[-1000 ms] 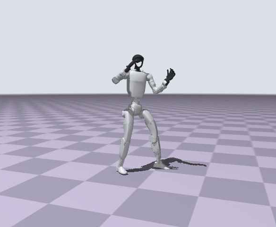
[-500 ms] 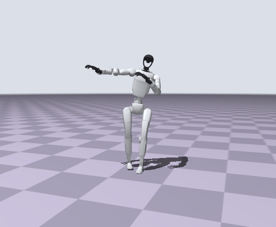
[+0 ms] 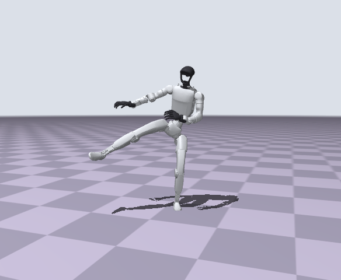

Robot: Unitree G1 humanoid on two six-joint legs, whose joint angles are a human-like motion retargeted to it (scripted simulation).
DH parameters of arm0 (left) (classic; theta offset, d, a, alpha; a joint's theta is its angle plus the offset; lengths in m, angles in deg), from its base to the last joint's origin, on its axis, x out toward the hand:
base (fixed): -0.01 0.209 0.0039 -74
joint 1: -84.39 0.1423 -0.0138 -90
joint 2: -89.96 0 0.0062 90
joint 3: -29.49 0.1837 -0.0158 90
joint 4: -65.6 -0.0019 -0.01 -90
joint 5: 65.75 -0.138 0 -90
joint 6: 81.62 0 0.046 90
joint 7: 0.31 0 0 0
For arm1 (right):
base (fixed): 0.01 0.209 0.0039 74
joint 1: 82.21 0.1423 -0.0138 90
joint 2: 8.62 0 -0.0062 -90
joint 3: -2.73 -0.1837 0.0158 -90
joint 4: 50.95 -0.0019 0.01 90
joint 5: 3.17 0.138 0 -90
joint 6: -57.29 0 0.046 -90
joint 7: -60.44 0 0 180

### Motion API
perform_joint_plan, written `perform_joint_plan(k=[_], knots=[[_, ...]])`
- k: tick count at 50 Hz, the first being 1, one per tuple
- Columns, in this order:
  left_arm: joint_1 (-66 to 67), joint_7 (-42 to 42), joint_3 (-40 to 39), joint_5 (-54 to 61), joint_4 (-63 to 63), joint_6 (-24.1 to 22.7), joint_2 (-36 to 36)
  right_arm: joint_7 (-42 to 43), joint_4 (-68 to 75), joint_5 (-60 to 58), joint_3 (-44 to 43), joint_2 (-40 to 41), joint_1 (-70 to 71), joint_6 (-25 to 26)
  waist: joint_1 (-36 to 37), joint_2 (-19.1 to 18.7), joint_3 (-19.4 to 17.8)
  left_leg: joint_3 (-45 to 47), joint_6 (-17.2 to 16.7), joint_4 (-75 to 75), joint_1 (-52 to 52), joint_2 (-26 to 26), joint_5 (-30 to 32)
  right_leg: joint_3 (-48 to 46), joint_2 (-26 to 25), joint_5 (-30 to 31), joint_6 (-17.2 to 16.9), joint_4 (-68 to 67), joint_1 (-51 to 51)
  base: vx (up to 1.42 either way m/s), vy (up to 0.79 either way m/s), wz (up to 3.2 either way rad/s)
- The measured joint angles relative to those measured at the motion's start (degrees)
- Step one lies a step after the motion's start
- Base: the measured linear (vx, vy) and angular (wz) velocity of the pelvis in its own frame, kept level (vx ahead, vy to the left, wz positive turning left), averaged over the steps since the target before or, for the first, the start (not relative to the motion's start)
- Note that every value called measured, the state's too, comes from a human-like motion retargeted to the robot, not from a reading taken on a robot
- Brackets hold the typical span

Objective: Kungfu

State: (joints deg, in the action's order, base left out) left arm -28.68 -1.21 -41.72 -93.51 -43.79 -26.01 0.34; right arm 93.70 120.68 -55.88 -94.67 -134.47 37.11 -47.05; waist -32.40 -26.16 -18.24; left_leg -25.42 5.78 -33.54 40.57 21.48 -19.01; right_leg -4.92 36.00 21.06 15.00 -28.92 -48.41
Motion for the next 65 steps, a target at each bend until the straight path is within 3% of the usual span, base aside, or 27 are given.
perform_joint_plan(k=[2,5,10,14,17,20,22,23,25,28,32,36,40,43,45,48,51,55,59,65], knots=[[3.0,-2.0,-2.8,0.0,-4.8,0.2,-0.6,-0.2,-1.1,0.0,-0.4,4.0,-3.8,-2.3,2.2,2.2,0.4,0.6,-3.5,2.3,-2.2,5.6,0.9,-2.4,-12.4,-0.3,-2.4,-11.8,-1.0,0.05,-0.94,-0.32],[6.3,-3.9,-6.7,0.5,-10.8,-0.8,-1.4,-1.7,-2.2,-2.1,-0.6,9.0,-9.1,-6.8,6.5,7.2,5.4,5.7,-6.1,2.5,-5.7,7.0,-0.8,-7.0,-20.3,-1.8,-10.1,-16.3,2.1,0.22,-0.64,-0.58],[8.7,-0.5,-8.5,1.6,-16.8,-3.4,1.4,-2.0,-3.9,-8.6,1.8,15.6,-14.8,-8.3,12.7,19.9,15.5,20.4,-9.9,2.0,-12.9,1.6,-3.5,-10.8,-21.1,-6.7,-14.5,-9.6,5.8,0.23,-0.64,-0.77],[7.1,1.4,-8.8,-2.3,-21.0,-3.3,0.5,-5.3,-5.8,-11.3,4.9,18.8,-13.7,-9.9,13.1,22.9,16.9,24.4,-11.9,0.9,-15.7,-2.0,-5.1,-7.7,-21.5,-10.7,-10.4,1.2,8.4,0.01,-0.46,-0.49],[4.6,3.7,-9.5,-4.3,-26.2,-2.8,-1.9,-7.6,-6.9,-10.9,7.7,22.4,-10.0,-10.5,10.8,21.9,15.0,27.1,-14.0,1.4,-18.6,-2.0,-5.8,-7.8,-20.9,-16.1,-5.3,9.4,10.9,-0.07,-0.64,-0.55],[0.8,6.5,-9.1,-6.1,-32.7,-2.6,-3.1,-9.1,-7.3,-10.6,11.2,26.9,-5.7,-13.6,7.2,19.8,11.1,28.4,-17.1,2.1,-22.0,-0.6,-6.0,-8.9,-21.6,-23.6,-2.7,15.3,14.5,-0.1,-0.45,-0.41],[-2.2,7.2,-7.1,-8.3,-36.6,-2.8,-3.9,-8.4,-7.7,-11.3,13.6,28.9,-3.5,-16.0,6.7,19.5,8.9,29.7,-19.8,2.5,-25.1,-0.9,-6.3,-14.3,-19.8,-22.8,-5.7,18.0,17.6,-0.05,-0.51,-0.3],[-3.7,7.5,-6.3,-9.8,-38.3,-3.0,-4.4,-7.5,-7.5,-11.4,14.5,29.4,-2.6,-16.5,6.5,20.2,8.2,30.1,-20.5,2.5,-26.8,-2.3,-6.5,-18.2,-17.6,-16.4,-8.9,19.7,19.2,0.0,-0.84,-0.03],[-7.1,9.2,-6.3,-15.6,-42.1,-3.0,-6.2,-5.9,-7.5,-12.0,15.6,30.6,0.0,-17.1,6.3,21.0,8.5,30.4,-20.8,3.6,-27.5,-7.3,-5.8,-6.7,-13.9,-5.9,-15.9,18.3,14.0,-0.1,-0.57,-0.15],[-13.7,17.3,-7.7,-24.7,-49.5,1.4,-10.1,-8.6,-9.4,-12.7,16.2,32.1,5.7,-19.7,7.7,19.3,6.0,32.3,-20.8,5.3,-27.5,-11.2,-3.5,-1.9,-11.9,-9.5,-16.3,8.7,2.1,-0.22,-0.18,-0.95],[-20.9,23.4,-2.0,-26.3,-57.7,5.0,-10.9,-16.5,-11.5,-10.0,18.3,34.1,9.3,-23.5,2.7,12.7,3.8,29.9,-20.8,9.0,-25.4,-12.1,-1.8,0.1,-11.2,-16.1,-17.9,0.4,-4.8,-0.02,-0.12,0.36],[-24.4,23.7,0.7,-30.9,-57.0,3.8,-10.2,-17.7,-14.2,-9.4,20.2,32.7,11.1,-25.6,0.8,9.6,2.8,31.5,-20.8,14.3,-25.6,-12.9,-0.6,0.2,-8.9,-18.8,-18.3,-3.3,-9.1,-0.06,-0.09,0.44],[-23.8,24.3,-0.2,-32.4,-55.0,0.8,-10.1,-21.2,-14.7,-2.1,21.1,31.7,11.5,-34.1,1.1,6.6,0.9,31.9,-20.8,16.6,-25.6,-12.0,-0.2,-0.9,-8.9,-20.4,-17.9,-5.9,-11.3,0.06,-0.07,0.05],[-22.5,22.2,-1.9,-30.9,-54.6,-0.8,-11.1,-25.7,-16.5,0.7,22.5,30.4,11.8,-33.6,0.7,5.9,0.6,32.3,-20.8,18.4,-25.7,-12.1,0.4,-0.3,-8.9,-21.0,-17.5,-6.8,-12.4,-0.01,-0.02,0.15],[-21.1,18.7,-2.3,-28.6,-52.3,0.6,-10.7,-30.9,-18.9,3.6,23.5,29.9,11.4,-33.1,0.3,4.7,-0.3,32.4,-20.8,18.3,-25.2,-11.3,0.5,-1.2,-8.9,-21.1,-17.7,-6.9,-12.0,0.01,0.0,0.22],[-15.0,8.8,-0.9,-23.2,-39.4,10.3,-8.0,-43.6,-25.3,17.6,26.2,30.4,9.2,-33.0,0.6,3.3,-0.9,31.7,-20.8,17.9,-25.1,-10.6,0.1,-2.3,-9.1,-20.9,-17.9,-6.7,-10.7,0.09,0.0,0.11],[-2.0,2.4,0.5,-22.4,-14.6,19.5,1.2,-54.9,-36.6,35.6,29.9,32.8,5.2,-28.9,2.3,2.7,0.0,32.1,-20.8,18.2,-25.9,-10.5,0.0,-2.4,-9.2,-20.5,-18.0,-6.9,-10.3,0.15,0.0,-0.06],[19.9,-4.5,-3.0,-19.1,22.7,28.1,15.4,-63.3,-57.5,53.0,35.9,36.4,-0.5,-19.0,6.1,1.7,2.0,32.1,-20.8,17.7,-26.6,-10.7,-0.7,-2.5,-9.1,-19.5,-17.7,-6.9,-10.0,0.19,0.06,-0.1],[33.4,-6.6,-6.4,-10.4,43.0,33.1,22.2,-63.1,-70.0,57.1,40.9,39.2,-3.7,-11.4,10.3,0.7,4.8,31.2,-20.8,18.3,-27.9,-12.2,-1.1,-2.9,-7.0,-18.6,-17.9,-6.1,-8.7,0.2,0.16,0.14],[39.9,-4.1,-6.3,-18.7,48.5,38.9,26.3,-58.4,-71.6,57.6,41.9,39.0,-5.2,-15.8,12.6,1.1,6.9,29.9,-20.8,19.8,-29.3,-14.4,-0.5,-4.8,-2.8,-16.5,-18.4,-2.9,-4.7,0.06,0.18,0.34]])
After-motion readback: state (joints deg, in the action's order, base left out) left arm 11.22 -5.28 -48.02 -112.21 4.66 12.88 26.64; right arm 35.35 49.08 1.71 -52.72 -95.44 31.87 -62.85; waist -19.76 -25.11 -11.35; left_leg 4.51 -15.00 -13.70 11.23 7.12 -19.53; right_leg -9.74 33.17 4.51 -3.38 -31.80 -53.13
